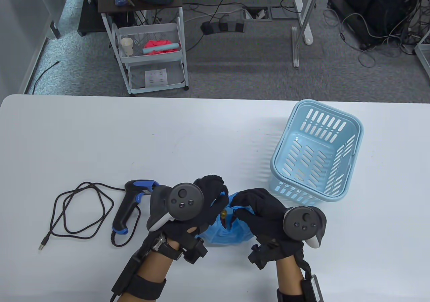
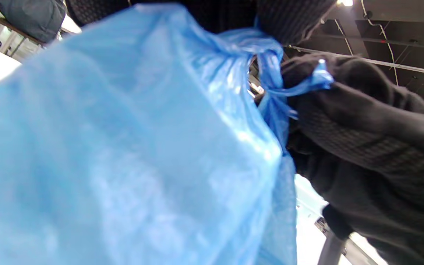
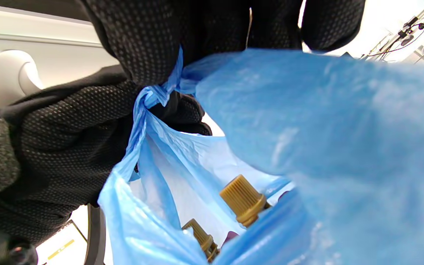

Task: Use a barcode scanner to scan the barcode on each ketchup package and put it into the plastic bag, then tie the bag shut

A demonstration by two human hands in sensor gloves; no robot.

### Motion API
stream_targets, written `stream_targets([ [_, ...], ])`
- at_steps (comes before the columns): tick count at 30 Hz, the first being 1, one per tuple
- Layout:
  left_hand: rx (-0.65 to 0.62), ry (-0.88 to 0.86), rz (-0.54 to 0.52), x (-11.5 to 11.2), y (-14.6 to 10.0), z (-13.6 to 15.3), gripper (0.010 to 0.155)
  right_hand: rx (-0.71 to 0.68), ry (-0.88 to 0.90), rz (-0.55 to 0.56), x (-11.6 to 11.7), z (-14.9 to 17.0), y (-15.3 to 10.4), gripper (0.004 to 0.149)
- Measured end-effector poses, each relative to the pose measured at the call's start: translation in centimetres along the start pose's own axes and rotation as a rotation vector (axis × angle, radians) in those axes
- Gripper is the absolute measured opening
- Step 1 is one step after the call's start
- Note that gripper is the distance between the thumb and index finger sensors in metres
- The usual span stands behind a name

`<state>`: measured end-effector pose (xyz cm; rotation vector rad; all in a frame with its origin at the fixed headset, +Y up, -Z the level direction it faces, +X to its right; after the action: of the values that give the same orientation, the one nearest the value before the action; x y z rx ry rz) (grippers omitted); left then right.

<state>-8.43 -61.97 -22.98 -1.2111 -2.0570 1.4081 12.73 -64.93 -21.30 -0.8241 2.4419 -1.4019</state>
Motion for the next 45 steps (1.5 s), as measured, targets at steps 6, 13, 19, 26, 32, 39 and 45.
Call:
stream_targets([
  [6,0.032,0.063,-0.04,-0.1,-0.3,1.1,0.043,0.013,-0.015,-0.007,-1.0,0.3,-0.3,0.034],
  [13,0.067,0.154,-0.032,-0.5,-0.9,2.3,0.043,0.058,-0.013,0.017,-1.8,1.7,-0.8,0.033],
  [19,0.113,0.181,-0.023,-0.9,-1.5,4.0,0.043,0.115,-0.009,-0.019,-2.6,3.0,-1.2,0.032],
  [26,0.154,0.163,-0.009,-1.5,-1.9,5.8,0.043,0.18,0.0,-0.082,-3.1,4.5,-1.7,0.032],
  [32,0.181,0.152,-0.004,-1.8,-2.3,7.1,0.042,0.211,0.011,-0.088,-3.4,5.6,-2.0,0.031],
  [39,0.196,0.148,-0.004,-1.9,-2.6,7.9,0.042,0.236,0.014,-0.105,-3.4,6.3,-2.2,0.031],
  [45,0.198,0.139,-0.006,-1.7,-2.7,8.3,0.042,0.251,0.021,-0.112,-3.3,6.7,-2.3,0.031],
])
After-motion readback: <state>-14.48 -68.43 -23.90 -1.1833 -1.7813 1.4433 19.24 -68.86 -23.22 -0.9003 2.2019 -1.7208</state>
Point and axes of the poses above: the tracker on the back of each hand, its own z axis roughly to the little-finger side, its own y axis roughly from the wrist to the fingertips, x = y × z, the point moved 2 cm from there along y, roughly from the wrist to the fingertips, and after that the axes turned 3 degrees about -x, right-handed, at the moved point
